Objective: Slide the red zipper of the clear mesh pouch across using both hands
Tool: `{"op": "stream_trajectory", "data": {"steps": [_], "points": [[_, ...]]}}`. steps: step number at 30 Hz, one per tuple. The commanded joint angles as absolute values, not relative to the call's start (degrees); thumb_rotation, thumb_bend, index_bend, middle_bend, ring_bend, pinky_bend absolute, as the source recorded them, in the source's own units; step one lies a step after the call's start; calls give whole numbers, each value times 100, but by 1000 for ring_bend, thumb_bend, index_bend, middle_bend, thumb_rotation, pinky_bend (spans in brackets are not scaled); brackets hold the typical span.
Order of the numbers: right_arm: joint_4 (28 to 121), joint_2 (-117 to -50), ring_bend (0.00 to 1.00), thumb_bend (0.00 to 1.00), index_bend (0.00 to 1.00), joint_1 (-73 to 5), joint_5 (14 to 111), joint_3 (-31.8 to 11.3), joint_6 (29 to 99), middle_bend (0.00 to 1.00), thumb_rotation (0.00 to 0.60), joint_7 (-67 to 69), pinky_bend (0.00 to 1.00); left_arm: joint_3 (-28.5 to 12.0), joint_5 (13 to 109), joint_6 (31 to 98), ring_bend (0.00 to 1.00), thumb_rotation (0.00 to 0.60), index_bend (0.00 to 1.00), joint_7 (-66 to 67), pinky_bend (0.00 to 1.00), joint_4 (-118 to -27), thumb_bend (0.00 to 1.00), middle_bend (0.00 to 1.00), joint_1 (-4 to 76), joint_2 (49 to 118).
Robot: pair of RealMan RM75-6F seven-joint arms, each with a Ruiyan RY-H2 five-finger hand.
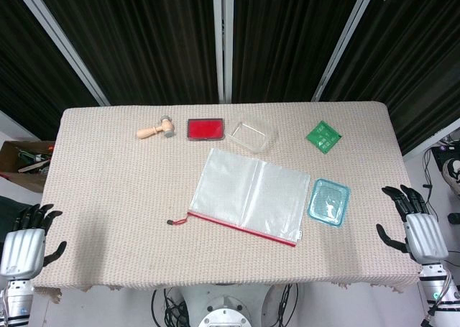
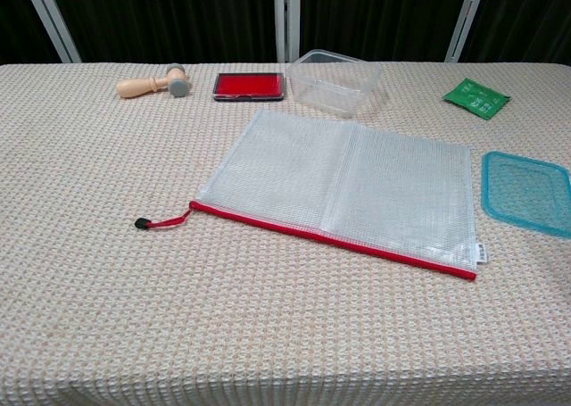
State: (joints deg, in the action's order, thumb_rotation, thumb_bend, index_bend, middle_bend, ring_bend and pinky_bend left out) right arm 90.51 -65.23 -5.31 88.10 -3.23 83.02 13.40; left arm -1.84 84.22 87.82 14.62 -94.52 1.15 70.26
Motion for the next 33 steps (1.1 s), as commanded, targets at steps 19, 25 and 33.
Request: {"op": "stream_trajectory", "data": {"steps": [19, 25, 33], "points": [[10624, -6520, 0, 205, 143, -2711, 10330, -446, 5896, 139, 600, 265, 0, -74, 8693, 9004, 117, 600, 276, 1149, 135, -9241, 209, 165, 15, 7090], [10540, -7647, 0, 180, 143, -3869, 9250, -1207, 4383, 140, 600, -1322, 0, 18, 8704, 8967, 117, 600, 276, 936, 136, -9016, 209, 165, -43, 7174], [9170, -9485, 0, 184, 180, -5169, 7646, -1719, 3539, 150, 600, -2638, 11, 75, 8655, 8933, 117, 600, 276, 697, 136, -8758, 209, 165, -119, 7206]]}}
